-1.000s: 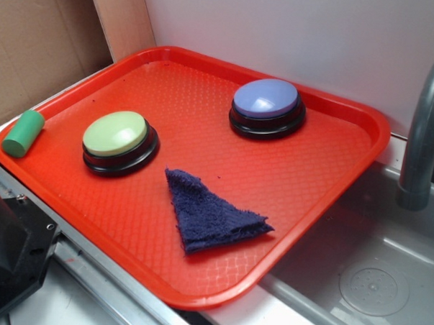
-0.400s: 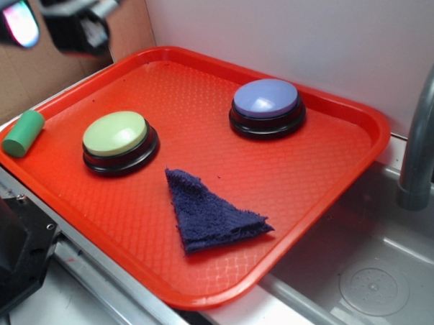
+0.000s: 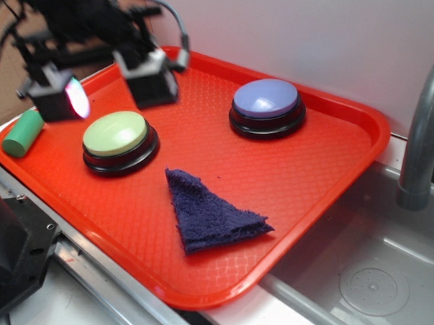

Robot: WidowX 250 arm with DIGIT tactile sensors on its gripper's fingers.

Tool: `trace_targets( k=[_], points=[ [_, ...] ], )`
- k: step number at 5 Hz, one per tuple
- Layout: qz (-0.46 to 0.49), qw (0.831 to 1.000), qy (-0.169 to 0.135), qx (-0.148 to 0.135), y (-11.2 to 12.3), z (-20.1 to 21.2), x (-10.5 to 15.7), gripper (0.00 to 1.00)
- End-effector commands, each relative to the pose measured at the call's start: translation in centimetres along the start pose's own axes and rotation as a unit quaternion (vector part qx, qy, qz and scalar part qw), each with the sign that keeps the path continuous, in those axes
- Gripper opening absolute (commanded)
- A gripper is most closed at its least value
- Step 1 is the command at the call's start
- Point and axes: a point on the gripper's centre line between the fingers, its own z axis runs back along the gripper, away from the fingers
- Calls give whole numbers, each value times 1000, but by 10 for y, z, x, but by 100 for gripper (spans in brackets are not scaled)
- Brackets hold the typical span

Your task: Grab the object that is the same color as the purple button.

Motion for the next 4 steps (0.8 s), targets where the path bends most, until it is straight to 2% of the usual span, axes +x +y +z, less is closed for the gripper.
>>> trace_targets(
  k=[1, 2, 4],
  points=[
    [81, 996, -41, -18, -21, -42, 8, 100],
    [104, 994, -37, -16, -26, -70, 15, 100],
    [128, 991, -29, 8, -29, -104, 28, 100]
  ],
)
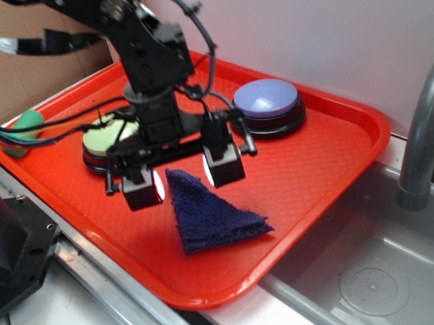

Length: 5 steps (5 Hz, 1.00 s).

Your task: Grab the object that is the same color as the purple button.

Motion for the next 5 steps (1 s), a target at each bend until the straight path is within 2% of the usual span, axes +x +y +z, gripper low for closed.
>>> trace_targets(
  k=[1, 2, 3, 5],
  points=[
    [8, 1000, 11, -4, -14, -15, 11, 100],
    [4, 1000, 15, -6, -15, -18, 12, 100],
    [6, 1000, 12, -12, -15, -18, 13, 0],
    [2, 1000, 13, -10, -16, -16, 15, 0]
  ],
)
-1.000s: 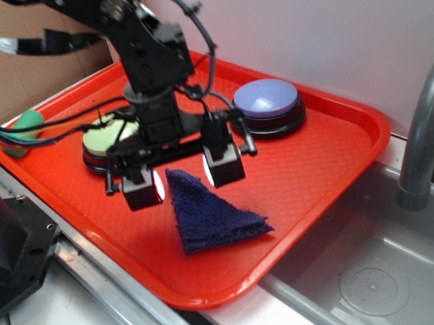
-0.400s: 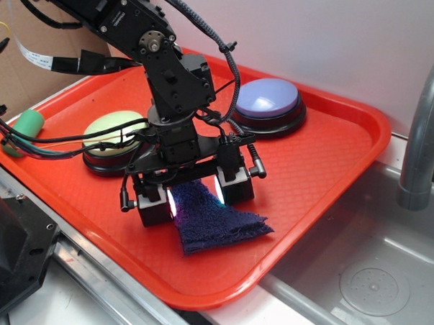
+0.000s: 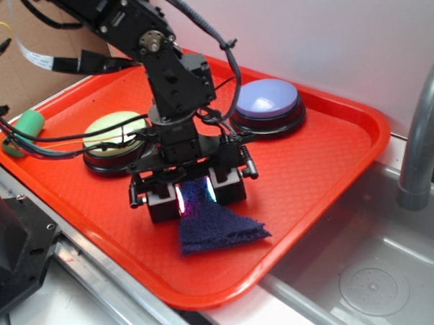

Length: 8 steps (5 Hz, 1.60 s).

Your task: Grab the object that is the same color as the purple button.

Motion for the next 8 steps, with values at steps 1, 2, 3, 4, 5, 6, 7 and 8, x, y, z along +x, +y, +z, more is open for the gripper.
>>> trace_targets(
  k=[1, 2, 3, 4, 5, 6, 7, 8],
  points=[
    [-52, 999, -4, -4, -12, 12, 12, 0],
    [-107, 994, -2, 22, -15, 22, 13, 0],
    [-164, 985, 14, 50, -14, 36, 22, 0],
    [-234, 970, 16, 59, -8, 62, 39, 0],
    [-282, 957, 23, 59, -3, 81, 51, 0],
    [-352, 933, 17, 67, 8, 107, 70, 0],
    [-427, 901, 8, 73, 12, 129, 85, 0],
    [-428, 902, -8, 64, 19, 143, 101, 0]
  ],
)
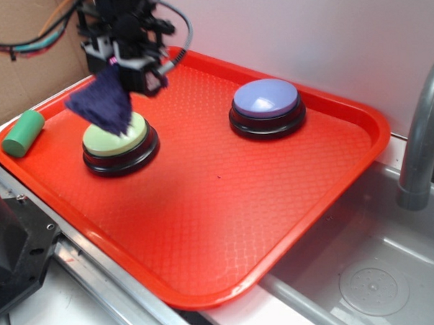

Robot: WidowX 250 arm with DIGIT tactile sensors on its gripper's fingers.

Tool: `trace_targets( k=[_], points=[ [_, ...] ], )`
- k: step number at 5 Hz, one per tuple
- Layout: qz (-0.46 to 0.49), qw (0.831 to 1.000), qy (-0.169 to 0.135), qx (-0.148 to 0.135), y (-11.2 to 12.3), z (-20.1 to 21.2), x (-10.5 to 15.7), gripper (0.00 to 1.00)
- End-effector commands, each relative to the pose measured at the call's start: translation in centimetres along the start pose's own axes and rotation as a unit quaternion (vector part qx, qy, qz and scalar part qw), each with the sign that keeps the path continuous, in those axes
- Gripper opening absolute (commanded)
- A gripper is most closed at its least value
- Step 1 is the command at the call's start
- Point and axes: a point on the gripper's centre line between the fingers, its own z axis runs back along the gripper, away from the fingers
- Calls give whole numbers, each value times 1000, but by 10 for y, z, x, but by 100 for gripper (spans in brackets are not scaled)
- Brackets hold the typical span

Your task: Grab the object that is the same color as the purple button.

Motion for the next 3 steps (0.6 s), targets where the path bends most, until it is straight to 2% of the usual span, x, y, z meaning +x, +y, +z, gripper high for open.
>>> trace_targets(
  k=[1, 2, 3],
  points=[
    [17, 998, -60, -13, 31, 34, 23, 0],
    [41, 997, -45, -47, 40, 28, 28, 0],
    [67, 996, -54, -19, 44, 26, 32, 0]
  ],
)
